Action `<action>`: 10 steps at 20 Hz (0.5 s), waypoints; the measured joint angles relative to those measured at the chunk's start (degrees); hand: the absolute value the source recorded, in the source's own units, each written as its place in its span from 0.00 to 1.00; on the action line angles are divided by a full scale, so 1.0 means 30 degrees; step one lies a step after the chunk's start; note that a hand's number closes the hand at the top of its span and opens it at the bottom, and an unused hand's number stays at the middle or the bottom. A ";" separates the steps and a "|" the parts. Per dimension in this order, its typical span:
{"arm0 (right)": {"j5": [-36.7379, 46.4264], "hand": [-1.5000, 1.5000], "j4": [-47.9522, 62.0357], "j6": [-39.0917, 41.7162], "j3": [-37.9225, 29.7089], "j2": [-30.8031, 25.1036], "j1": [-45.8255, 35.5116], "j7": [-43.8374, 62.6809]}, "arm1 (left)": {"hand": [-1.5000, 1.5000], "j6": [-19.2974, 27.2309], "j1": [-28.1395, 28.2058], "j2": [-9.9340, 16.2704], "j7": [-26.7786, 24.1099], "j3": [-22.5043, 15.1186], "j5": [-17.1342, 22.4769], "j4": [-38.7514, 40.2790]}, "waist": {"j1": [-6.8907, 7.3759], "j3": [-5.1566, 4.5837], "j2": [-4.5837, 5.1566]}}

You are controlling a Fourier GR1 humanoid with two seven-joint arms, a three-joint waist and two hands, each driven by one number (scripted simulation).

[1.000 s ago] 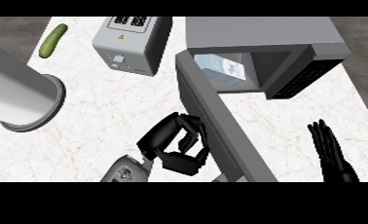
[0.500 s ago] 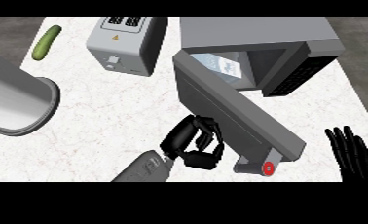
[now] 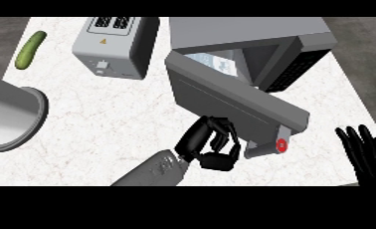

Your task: Pick up the milk, place it into the microwave and close the microwave

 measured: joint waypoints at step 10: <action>-0.1106 0.00 -0.1816 0.0637 -0.0419 -0.1363 -0.0669 0.1847 | 1.00 0.3733 -0.1830 -0.0075 -0.0790 -0.0182 0.4070 -0.0440 | -0.0954 -0.0017 0.0199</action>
